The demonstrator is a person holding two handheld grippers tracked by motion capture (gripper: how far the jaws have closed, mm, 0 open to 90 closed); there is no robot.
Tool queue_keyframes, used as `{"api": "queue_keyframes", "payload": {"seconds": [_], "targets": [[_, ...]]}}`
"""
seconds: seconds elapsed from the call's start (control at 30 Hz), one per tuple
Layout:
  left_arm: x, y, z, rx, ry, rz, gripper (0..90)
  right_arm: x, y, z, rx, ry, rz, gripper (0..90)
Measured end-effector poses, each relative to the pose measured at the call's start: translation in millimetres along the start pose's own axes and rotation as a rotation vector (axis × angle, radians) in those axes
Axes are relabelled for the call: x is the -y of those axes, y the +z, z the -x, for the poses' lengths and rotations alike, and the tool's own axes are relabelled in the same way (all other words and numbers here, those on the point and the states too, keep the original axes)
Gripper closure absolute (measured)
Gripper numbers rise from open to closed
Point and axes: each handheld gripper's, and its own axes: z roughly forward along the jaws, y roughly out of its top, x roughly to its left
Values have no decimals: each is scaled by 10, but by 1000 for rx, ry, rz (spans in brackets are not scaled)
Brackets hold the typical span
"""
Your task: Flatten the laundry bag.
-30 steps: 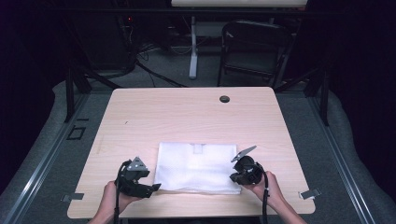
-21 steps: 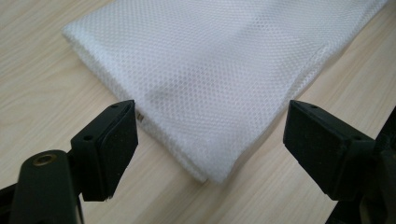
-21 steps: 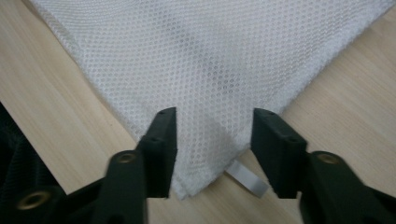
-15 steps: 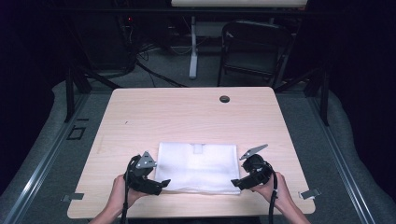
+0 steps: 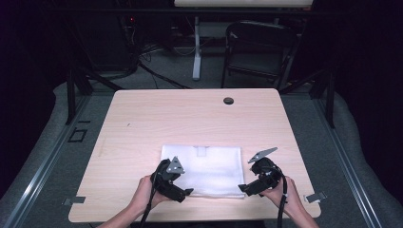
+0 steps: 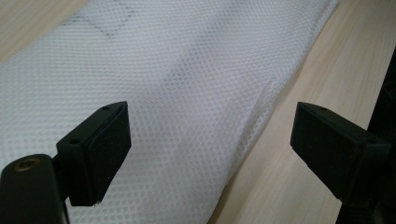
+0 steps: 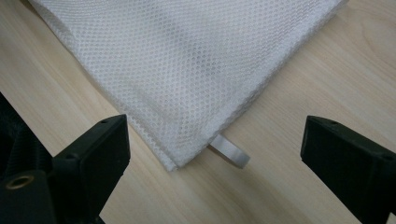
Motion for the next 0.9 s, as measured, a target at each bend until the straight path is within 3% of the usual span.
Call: {"api": "queue_keyframes", "payload": {"seconds": [0.17,0.4,0.53,0.6,0.63,0.73,0.9], "targets": [[-37,112,18,28,14,-15,133,9,-23,23,9,0,-10,73],[-115,258,117,65,83,-46,234,9,-10,47,-2,6,-4,112],[-154,345,182,100,135,-63,357,22,17,65,-4,26,7,126],[-167,397,195,96,150,-80,411,18,23,76,-6,17,-5,133],[-167,424,201,112,151,-80,490,17,25,79,-5,13,-9,137],[-167,482,202,123,150,-97,608,21,43,69,-13,25,2,144],[-169,530,163,138,131,-87,764,9,48,66,-16,8,-14,152]]}}
